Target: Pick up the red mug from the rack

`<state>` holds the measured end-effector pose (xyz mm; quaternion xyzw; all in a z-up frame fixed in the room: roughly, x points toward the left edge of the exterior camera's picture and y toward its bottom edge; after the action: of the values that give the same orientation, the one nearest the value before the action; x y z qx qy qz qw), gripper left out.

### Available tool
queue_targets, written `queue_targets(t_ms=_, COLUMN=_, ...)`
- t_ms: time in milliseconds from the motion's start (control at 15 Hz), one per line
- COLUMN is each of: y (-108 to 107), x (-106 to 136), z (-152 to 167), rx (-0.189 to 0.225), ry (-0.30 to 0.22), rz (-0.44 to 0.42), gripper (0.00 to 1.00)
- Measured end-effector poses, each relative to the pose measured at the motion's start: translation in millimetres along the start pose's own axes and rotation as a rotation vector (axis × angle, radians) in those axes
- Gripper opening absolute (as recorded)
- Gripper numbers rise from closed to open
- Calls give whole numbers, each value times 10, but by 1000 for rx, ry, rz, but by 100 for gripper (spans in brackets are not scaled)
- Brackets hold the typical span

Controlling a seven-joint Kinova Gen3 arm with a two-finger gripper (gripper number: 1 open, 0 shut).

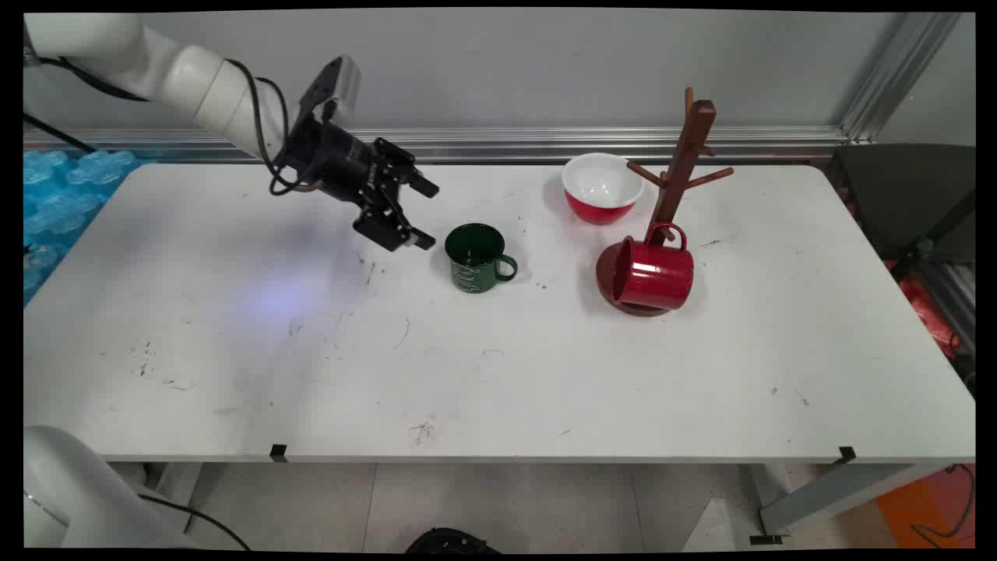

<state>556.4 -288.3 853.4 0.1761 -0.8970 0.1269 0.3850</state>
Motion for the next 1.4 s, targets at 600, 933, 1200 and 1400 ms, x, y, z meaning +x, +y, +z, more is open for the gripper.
queue_targets(t_ms=600, y=243, x=381, z=441, rx=-65, ry=73, rz=-102, gripper=100)
queue_targets(t_ms=933, y=320, x=530, z=783, rx=-109, ry=116, rz=-180, gripper=100)
queue_targets(t_ms=1200, y=346, x=590, z=1083, rx=-136, ry=149, rz=-231, gripper=100)
queue_targets(t_ms=1400, y=348, x=613, z=1268, rx=-149, ry=169, rz=-254, gripper=100)
